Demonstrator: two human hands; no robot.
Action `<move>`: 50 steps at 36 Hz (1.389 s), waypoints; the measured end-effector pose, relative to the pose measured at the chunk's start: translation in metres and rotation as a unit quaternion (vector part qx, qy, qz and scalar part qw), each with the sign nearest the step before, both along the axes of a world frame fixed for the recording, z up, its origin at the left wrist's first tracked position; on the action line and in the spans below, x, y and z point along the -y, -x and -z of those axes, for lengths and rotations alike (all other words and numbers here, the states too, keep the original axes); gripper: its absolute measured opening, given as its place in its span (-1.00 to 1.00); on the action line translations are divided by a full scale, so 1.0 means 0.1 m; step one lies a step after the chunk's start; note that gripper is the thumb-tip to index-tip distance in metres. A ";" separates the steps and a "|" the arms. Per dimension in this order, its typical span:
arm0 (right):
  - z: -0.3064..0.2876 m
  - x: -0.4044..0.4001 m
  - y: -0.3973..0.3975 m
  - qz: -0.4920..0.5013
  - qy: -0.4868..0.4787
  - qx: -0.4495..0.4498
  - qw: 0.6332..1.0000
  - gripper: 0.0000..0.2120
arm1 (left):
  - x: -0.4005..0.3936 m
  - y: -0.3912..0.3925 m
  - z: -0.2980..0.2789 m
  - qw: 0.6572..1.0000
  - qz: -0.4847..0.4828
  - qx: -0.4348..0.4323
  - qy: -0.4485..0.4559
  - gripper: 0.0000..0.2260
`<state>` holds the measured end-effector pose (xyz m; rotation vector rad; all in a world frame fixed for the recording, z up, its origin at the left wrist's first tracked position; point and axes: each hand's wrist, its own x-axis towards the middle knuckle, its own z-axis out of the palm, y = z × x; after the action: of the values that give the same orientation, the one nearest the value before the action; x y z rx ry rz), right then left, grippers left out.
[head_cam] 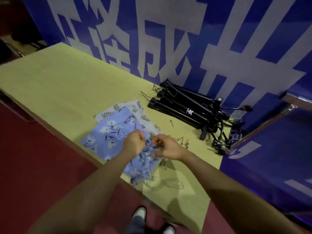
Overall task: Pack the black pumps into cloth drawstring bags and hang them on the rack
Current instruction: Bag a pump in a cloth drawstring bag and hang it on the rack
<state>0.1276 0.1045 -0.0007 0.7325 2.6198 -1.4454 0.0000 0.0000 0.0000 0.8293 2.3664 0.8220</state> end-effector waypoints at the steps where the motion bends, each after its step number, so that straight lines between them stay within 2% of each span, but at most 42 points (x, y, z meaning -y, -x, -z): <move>1: 0.06 0.03 0.02 -0.034 -0.042 0.020 0.998 -0.63 | 0.05 0.01 0.05 1.000 0.011 0.002 0.009 -0.91; 4: 0.18 0.12 0.04 -0.062 -0.113 0.079 0.988 -0.61 | 0.13 0.00 0.13 0.997 0.071 0.004 0.030 -0.91; 7: 0.22 0.16 0.07 -0.050 -0.140 0.058 0.987 -0.83 | 0.13 0.03 0.17 0.997 0.066 0.028 0.013 -0.85; 8: 0.18 0.16 0.06 -0.032 -0.124 0.049 0.991 -0.85 | 0.13 0.02 0.15 0.998 0.065 0.025 0.010 -0.84; 12: 0.07 0.09 0.09 0.085 0.038 -0.024 0.995 -0.76 | 0.08 0.03 0.09 0.996 0.087 -0.010 0.002 -0.82; 16: -0.05 -0.03 0.10 0.175 0.104 -0.085 0.975 -0.90 | -0.03 0.07 -0.12 0.990 0.130 -0.043 0.026 -0.66; 18: -0.13 -0.09 0.11 0.209 0.135 -0.120 0.961 -0.85 | -0.08 0.08 -0.23 0.986 0.158 -0.052 0.018 -0.58; 21: -0.27 -0.15 0.14 0.228 0.163 -0.142 0.950 -0.85 | -0.16 0.09 -0.35 0.982 0.169 -0.079 -0.005 -0.59; 25: -0.37 -0.24 0.15 0.213 0.118 -0.127 0.961 -0.86 | -0.26 0.08 -0.47 0.972 0.180 -0.148 -0.023 -0.82; 27: -0.41 -0.28 0.14 0.208 0.078 -0.116 0.968 -0.85 | -0.29 0.08 -0.53 0.968 0.189 -0.163 -0.028 -0.86; 29: -0.43 -0.32 0.12 0.199 0.010 -0.089 0.976 -0.89 | -0.30 0.08 -0.60 0.959 0.212 -0.186 -0.030 -0.84; 32: -0.38 -0.43 0.07 0.220 -0.087 -0.066 0.969 -0.86 | -0.29 0.10 -0.71 0.936 0.258 -0.240 -0.017 -0.69; 35: -0.33 -0.55 0.00 0.262 -0.076 -0.080 0.959 -0.86 | -0.32 0.17 -0.76 0.917 0.300 -0.264 0.014 -0.61; 39: -0.41 -0.54 0.02 0.240 -0.039 -0.094 0.966 -0.85 | -0.37 0.16 -0.76 0.909 0.310 -0.279 -0.012 -0.82; 41: -0.45 -0.53 0.06 0.248 -0.002 -0.107 0.963 -0.83 | -0.43 0.09 -0.75 0.911 0.307 -0.274 -0.033 -0.81; 45: -0.49 -0.56 0.11 0.253 0.048 -0.131 0.957 -0.84 | -0.54 -0.03 -0.75 0.927 0.279 -0.251 0.000 -0.63; 50: -0.52 -0.58 0.08 0.229 0.021 -0.123 0.965 -0.84 | -0.61 -0.05 -0.80 0.930 0.263 -0.255 0.030 -0.78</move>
<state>0.1193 0.1626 0.0514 1.3002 2.7020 -1.8006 0.0050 0.0612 0.0798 1.7200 2.3664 0.3307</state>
